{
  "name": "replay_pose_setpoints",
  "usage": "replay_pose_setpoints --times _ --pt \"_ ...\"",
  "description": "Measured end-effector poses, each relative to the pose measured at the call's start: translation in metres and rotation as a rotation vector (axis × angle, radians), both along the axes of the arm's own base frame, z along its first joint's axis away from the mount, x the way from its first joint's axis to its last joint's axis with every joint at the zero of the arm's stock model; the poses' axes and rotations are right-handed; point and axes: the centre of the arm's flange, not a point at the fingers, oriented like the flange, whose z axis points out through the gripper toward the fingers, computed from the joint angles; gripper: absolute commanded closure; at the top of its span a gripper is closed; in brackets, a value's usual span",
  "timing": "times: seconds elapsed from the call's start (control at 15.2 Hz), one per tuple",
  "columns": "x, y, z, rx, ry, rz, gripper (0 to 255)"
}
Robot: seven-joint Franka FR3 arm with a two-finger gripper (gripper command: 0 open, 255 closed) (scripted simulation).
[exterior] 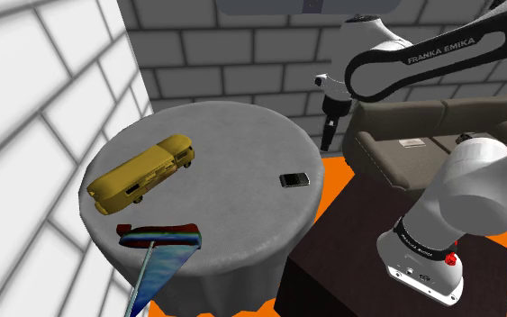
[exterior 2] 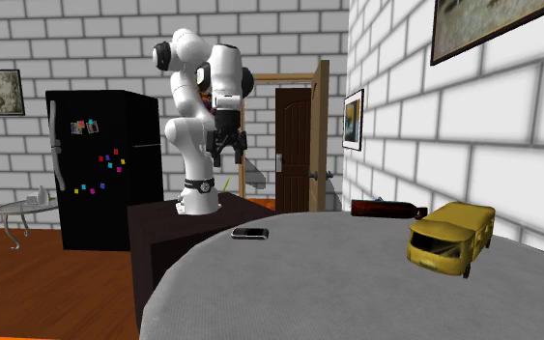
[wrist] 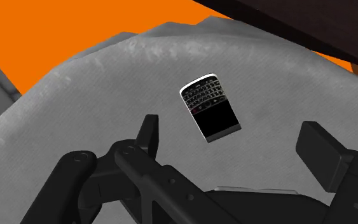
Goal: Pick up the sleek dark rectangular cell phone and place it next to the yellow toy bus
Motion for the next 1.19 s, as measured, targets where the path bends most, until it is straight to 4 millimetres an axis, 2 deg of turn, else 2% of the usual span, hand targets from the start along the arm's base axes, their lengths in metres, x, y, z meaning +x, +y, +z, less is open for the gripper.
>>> replay_pose_setpoints --times 0.79,1.19 --pt "0.033 0.005 -0.151 0.025 -0.007 0.254 0" --pt "0.037 0.007 -0.189 0.025 -0.009 0.275 0"
